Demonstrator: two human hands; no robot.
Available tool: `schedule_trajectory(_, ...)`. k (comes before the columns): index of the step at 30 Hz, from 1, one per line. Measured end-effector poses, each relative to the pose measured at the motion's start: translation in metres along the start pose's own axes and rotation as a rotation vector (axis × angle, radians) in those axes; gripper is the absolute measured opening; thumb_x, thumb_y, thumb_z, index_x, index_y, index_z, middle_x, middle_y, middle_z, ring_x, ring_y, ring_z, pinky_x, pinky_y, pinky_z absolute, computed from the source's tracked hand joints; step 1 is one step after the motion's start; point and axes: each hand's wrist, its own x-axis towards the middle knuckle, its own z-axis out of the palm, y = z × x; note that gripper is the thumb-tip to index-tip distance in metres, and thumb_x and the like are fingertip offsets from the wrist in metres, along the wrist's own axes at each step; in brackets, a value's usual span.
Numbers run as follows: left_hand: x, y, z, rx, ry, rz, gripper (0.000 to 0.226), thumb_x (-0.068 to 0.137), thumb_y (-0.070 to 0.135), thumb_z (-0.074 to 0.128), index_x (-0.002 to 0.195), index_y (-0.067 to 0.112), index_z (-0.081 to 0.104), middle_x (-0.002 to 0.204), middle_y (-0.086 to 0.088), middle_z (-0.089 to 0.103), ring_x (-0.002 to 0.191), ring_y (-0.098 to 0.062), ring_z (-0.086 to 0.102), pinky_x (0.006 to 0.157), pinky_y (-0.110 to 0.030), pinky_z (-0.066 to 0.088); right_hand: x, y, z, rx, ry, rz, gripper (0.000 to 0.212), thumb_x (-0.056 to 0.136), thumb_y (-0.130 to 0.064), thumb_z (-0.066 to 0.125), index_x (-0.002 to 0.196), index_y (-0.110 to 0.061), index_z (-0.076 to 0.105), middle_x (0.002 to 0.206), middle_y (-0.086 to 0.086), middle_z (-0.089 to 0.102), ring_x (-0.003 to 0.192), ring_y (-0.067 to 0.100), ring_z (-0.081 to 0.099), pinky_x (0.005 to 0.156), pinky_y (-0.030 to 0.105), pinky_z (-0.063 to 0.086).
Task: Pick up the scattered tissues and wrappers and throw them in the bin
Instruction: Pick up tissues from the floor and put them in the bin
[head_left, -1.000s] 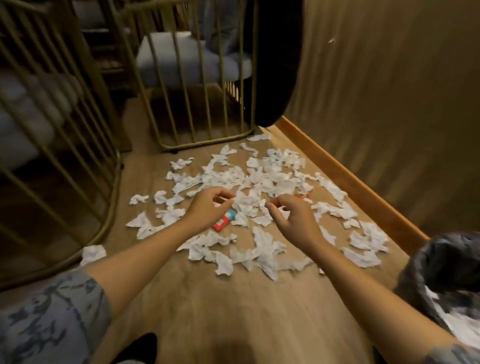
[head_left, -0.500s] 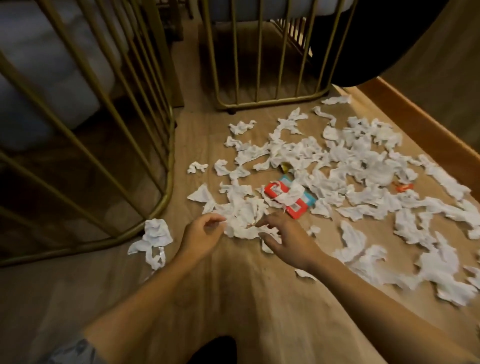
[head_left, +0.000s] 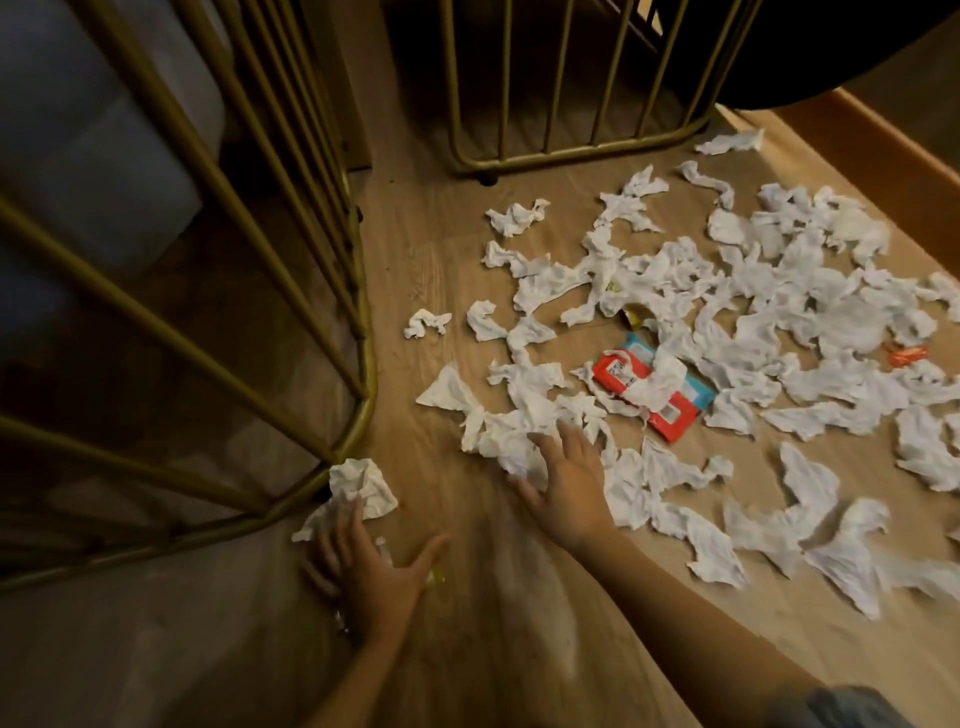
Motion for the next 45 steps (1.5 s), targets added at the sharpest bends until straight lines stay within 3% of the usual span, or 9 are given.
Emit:
schedule_trajectory(3, 0.001, 0.005, 0.01, -0.081, -0.102, 0.103, 0.128, 0.046, 0.086, 0.062, 0.149, 0.02, 0.026, 0.153, -0.01, 0.03, 0.141, -0.028, 0.025, 0.115, -0.051, 0.023, 0.004, 0.006, 0.017, -0.008, -0.054, 0.053, 0.077, 0.09, -0.058, 0.053, 0.152, -0.033, 0.017, 0.163, 0.003, -0.009, 0.148, 0.029, -0.014, 0.118, 0.05, 0.001)
schedule_trajectory(8, 0.017, 0.007, 0.019, -0.148, -0.22, 0.229, 0.105, 0.054, 0.078, 0.068, 0.142, 0.026, 0.042, 0.132, -0.005, 0.051, 0.124, -0.024, 0.042, 0.099, -0.04, 0.043, -0.018, 0.022, 0.033, 0.069, 0.03, -0.045, 0.054, 0.099, -0.035, 0.05, 0.149, -0.028, 0.033, 0.161, -0.002, 0.016, 0.15, 0.018, 0.005, 0.12, 0.034, 0.006)
schedule_trajectory(12, 0.025, 0.013, 0.028, -0.265, -0.1, 0.479, 0.047, 0.076, 0.058, 0.067, 0.085, 0.012, 0.076, 0.079, 0.002, 0.063, 0.078, -0.007, 0.05, 0.065, -0.031, 0.052, -0.039, 0.035, 0.039, 0.121, 0.121, -0.163, 0.039, 0.093, -0.014, 0.061, 0.131, -0.02, 0.06, 0.143, 0.002, 0.051, 0.137, 0.018, 0.038, 0.115, 0.028, 0.023)
schedule_trajectory(15, 0.024, 0.01, 0.027, -0.255, 0.0, 0.549, 0.044, 0.077, 0.042, 0.073, 0.053, 0.008, 0.058, 0.062, 0.001, 0.05, 0.063, -0.006, 0.041, 0.058, -0.019, 0.039, -0.058, 0.034, 0.038, 0.206, 0.182, -0.228, 0.016, 0.091, -0.016, 0.061, 0.106, -0.019, 0.067, 0.11, -0.003, 0.06, 0.106, 0.011, 0.052, 0.093, 0.025, 0.043)
schedule_trajectory(24, 0.047, 0.073, 0.012, -0.62, 0.118, -0.057, 0.04, 0.09, 0.023, 0.065, 0.058, 0.003, 0.053, 0.049, -0.011, 0.05, 0.046, -0.012, 0.043, 0.047, -0.028, 0.038, -0.058, 0.018, 0.005, 0.487, 0.449, -0.025, 0.004, 0.076, -0.01, 0.055, 0.079, -0.012, 0.054, 0.072, 0.0, 0.049, 0.069, 0.008, 0.046, 0.056, 0.016, 0.034)
schedule_trajectory(28, 0.078, 0.12, -0.003, -0.848, 0.168, -0.049, 0.015, 0.091, 0.039, 0.061, 0.082, 0.027, 0.06, 0.069, 0.003, 0.061, 0.063, -0.01, 0.057, 0.054, -0.025, 0.048, -0.024, 0.012, -0.014, 0.44, 0.514, -0.011, 0.037, 0.077, -0.004, 0.047, 0.103, -0.013, 0.071, 0.092, 0.001, 0.049, 0.085, 0.002, 0.047, 0.069, 0.009, 0.036)
schedule_trajectory(35, 0.114, 0.132, 0.047, -0.509, -0.125, 0.144, 0.018, 0.073, 0.035, 0.081, 0.079, 0.019, 0.074, 0.101, 0.0, 0.062, 0.091, -0.017, 0.059, 0.079, -0.038, 0.054, 0.001, 0.017, 0.004, -0.052, 0.132, -0.058, 0.051, 0.093, -0.048, 0.027, 0.124, -0.02, 0.058, 0.158, 0.008, 0.025, 0.143, 0.031, 0.02, 0.113, 0.047, 0.021)
schedule_trajectory(40, 0.104, 0.076, 0.073, -0.008, -0.205, 0.476, 0.027, 0.084, 0.043, 0.067, 0.106, 0.029, 0.074, 0.146, 0.01, 0.047, 0.145, -0.026, 0.02, 0.114, -0.051, 0.01, -0.014, 0.04, 0.022, -0.335, -0.086, -0.226, 0.094, 0.084, -0.083, 0.019, 0.151, -0.017, 0.024, 0.163, 0.006, -0.008, 0.146, 0.028, -0.023, 0.113, 0.055, -0.019)
schedule_trajectory(45, 0.075, 0.048, 0.046, -0.109, -0.4, 0.734, 0.086, 0.079, 0.083, 0.032, 0.133, 0.021, 0.055, 0.147, 0.004, 0.046, 0.144, -0.014, 0.027, 0.118, -0.053, 0.013, -0.045, 0.067, 0.039, -0.154, -0.01, -0.409, 0.048, 0.094, -0.048, 0.049, 0.127, -0.013, 0.055, 0.14, 0.01, 0.048, 0.135, 0.025, 0.032, 0.109, 0.052, 0.036)
